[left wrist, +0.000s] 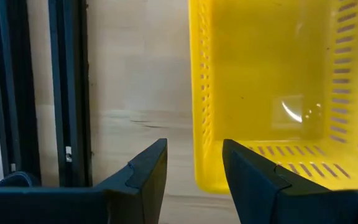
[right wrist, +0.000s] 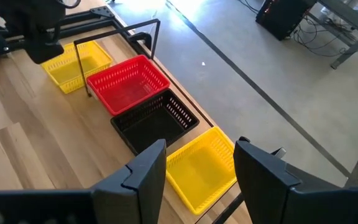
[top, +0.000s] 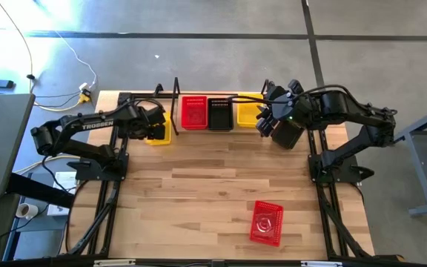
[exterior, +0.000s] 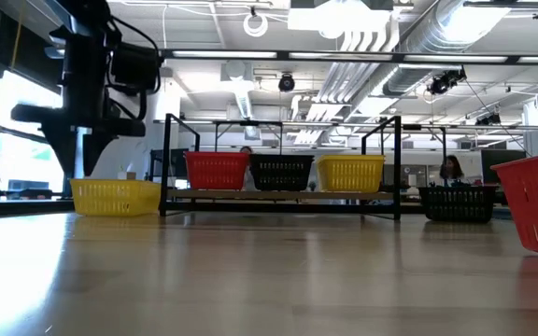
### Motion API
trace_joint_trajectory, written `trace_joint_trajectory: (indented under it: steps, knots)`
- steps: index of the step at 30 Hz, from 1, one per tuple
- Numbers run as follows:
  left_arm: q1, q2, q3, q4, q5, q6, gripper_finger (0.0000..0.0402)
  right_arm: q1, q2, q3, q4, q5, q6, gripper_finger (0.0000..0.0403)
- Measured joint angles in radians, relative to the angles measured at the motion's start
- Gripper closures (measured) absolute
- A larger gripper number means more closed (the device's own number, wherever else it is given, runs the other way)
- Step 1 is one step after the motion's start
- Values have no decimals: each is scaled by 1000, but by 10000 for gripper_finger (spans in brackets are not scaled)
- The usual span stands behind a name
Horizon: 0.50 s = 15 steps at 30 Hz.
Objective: Stack baskets on shelf by color
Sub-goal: Stack the yellow bin on the yellow bins on the shelf
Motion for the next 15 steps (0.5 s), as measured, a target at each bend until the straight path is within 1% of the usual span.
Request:
trace_joint_trajectory:
  steps: [6,11,15]
  knots:
    - [0,0,-54,98,-5,-17,257,0,0,0,0,-1,0,232]
    - [1,1,-95,126,-2,-42,258,0,0,0,0,-16,1,232]
    - [10,1,-116,134,-2,-41,280,0,0,0,0,-33,1,232]
